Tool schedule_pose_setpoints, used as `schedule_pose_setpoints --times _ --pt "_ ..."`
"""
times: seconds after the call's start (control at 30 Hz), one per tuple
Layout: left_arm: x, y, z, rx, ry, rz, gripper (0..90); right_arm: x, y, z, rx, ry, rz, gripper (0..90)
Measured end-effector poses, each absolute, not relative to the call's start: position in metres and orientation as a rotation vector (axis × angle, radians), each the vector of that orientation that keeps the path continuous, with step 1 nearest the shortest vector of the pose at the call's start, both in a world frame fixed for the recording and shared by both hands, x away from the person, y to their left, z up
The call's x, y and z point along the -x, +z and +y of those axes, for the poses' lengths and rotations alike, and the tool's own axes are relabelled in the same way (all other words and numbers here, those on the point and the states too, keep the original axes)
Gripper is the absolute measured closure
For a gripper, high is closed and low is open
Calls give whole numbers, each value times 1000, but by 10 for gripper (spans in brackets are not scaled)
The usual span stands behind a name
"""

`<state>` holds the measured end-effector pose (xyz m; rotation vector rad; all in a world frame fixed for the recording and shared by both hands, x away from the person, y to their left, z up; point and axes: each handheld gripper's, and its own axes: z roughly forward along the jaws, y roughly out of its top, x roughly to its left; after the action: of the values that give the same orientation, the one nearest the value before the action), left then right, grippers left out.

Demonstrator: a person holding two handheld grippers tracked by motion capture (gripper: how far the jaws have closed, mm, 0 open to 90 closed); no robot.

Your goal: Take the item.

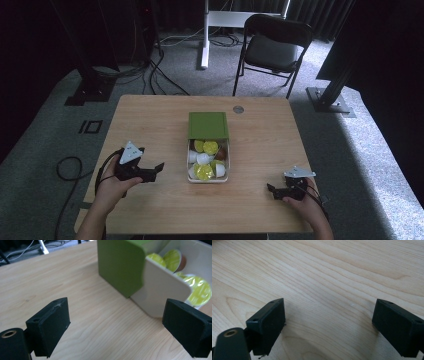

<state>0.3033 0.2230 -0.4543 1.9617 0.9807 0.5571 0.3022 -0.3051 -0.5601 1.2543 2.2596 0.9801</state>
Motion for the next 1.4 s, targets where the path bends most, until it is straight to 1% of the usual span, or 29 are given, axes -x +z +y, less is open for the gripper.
schedule_pose_setpoints --times 0.47,0.73,1.4 --pt "-309 -436 182 -1952 542 877 86 -302 -560 -305 -1254 980 2260 110" --pt "-311 -428 152 -1952 501 803 86 -302 -560 -305 -1255 980 2259 110" --pt "-310 -437 106 -1995 405 683 87 -302 -560 -305 -1255 982 2258 111"
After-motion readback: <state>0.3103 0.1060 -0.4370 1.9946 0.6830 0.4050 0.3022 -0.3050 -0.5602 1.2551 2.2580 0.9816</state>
